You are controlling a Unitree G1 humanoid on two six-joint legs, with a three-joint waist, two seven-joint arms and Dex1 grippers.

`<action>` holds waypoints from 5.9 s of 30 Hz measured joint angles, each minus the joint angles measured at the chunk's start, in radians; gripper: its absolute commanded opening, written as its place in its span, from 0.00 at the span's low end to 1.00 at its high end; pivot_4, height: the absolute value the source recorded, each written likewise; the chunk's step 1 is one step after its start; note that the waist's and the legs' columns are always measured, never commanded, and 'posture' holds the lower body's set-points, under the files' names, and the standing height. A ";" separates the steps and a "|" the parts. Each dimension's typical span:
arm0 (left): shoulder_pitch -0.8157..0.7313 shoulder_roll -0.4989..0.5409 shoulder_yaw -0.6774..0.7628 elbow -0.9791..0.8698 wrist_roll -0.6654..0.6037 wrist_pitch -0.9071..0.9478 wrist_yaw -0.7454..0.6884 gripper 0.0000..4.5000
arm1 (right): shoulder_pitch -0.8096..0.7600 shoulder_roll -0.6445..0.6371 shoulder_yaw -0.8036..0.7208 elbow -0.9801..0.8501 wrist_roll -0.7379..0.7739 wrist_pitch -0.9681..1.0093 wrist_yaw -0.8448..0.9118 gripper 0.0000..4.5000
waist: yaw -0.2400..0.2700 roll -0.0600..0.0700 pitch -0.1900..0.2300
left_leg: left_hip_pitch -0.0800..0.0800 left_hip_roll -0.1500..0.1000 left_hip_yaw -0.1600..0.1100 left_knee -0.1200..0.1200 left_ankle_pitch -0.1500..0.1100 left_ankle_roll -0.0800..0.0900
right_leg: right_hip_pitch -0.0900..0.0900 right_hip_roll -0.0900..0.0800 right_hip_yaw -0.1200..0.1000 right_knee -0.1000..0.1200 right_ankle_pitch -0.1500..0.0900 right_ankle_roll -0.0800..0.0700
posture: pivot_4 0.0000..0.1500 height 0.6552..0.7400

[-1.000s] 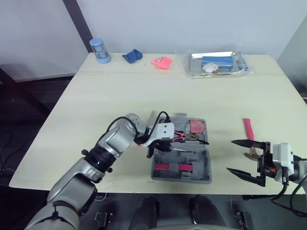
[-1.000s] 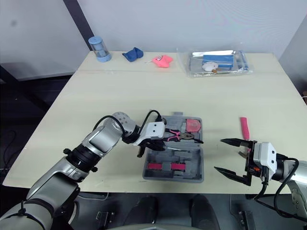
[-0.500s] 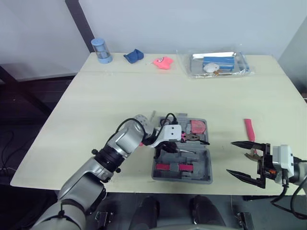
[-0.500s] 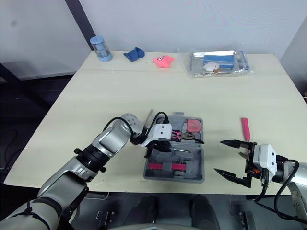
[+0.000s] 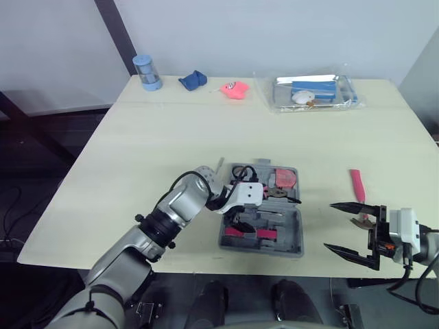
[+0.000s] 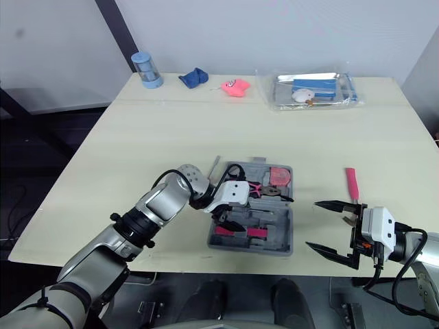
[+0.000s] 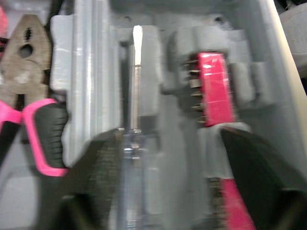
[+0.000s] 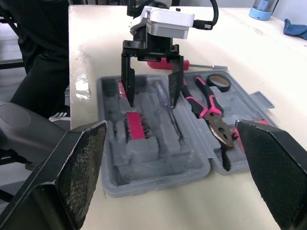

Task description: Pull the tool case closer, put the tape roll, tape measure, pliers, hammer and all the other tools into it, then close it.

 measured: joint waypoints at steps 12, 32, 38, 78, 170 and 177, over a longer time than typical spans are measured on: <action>-0.022 0.069 0.064 -0.171 -0.038 0.077 -0.006 0.75 | -0.001 0.000 0.000 0.000 -0.007 -0.009 0.000 1.00 | -0.003 0.000 0.000 | 0.000 0.000 0.000 0.000 0.000 0.000 | 0.000 0.000 0.000 0.000 0.000 0.000 | 1.00 1.00; 0.077 -0.021 0.318 0.317 -0.275 -0.448 -0.054 0.34 | -0.004 0.025 0.011 0.001 -0.017 -0.017 -0.022 1.00 | -0.005 0.000 0.000 | 0.000 0.000 0.000 0.000 0.000 0.000 | 0.000 0.000 0.000 0.000 0.000 0.000 | 1.00 1.00; 0.078 -0.062 0.313 0.388 -0.274 -0.513 -0.101 0.00 | -0.006 0.025 0.011 0.001 -0.018 -0.017 -0.024 1.00 | -0.004 0.000 0.000 | 0.000 0.000 0.000 0.000 0.000 0.000 | 0.000 0.000 0.000 0.000 0.000 0.000 | 1.00 1.00; 0.045 -0.160 0.277 0.617 -0.143 -0.680 -0.037 0.00 | -0.004 0.024 0.010 0.002 -0.020 -0.018 -0.024 1.00 | -0.006 0.000 0.000 | 0.001 0.000 0.000 0.000 0.000 0.000 | 0.000 0.000 0.000 0.000 0.000 0.000 | 1.00 1.00; 0.564 0.281 0.728 -0.383 -0.693 -0.161 0.022 0.99 | -0.099 0.280 -0.128 0.059 -0.128 0.658 -0.968 1.00 | -0.004 0.003 -0.003 | 0.001 0.001 0.004 -0.005 0.000 0.000 | -0.002 0.000 0.004 -0.003 0.000 -0.001 | 1.00 1.00; 0.528 0.319 0.707 -0.435 -0.739 -0.102 -0.021 0.99 | -0.115 0.304 -0.128 0.078 -0.135 0.728 -1.005 1.00 | -0.008 0.004 -0.003 | 0.001 0.001 0.004 -0.005 0.000 0.000 | -0.002 0.000 0.004 -0.003 0.000 -0.001 | 1.00 1.00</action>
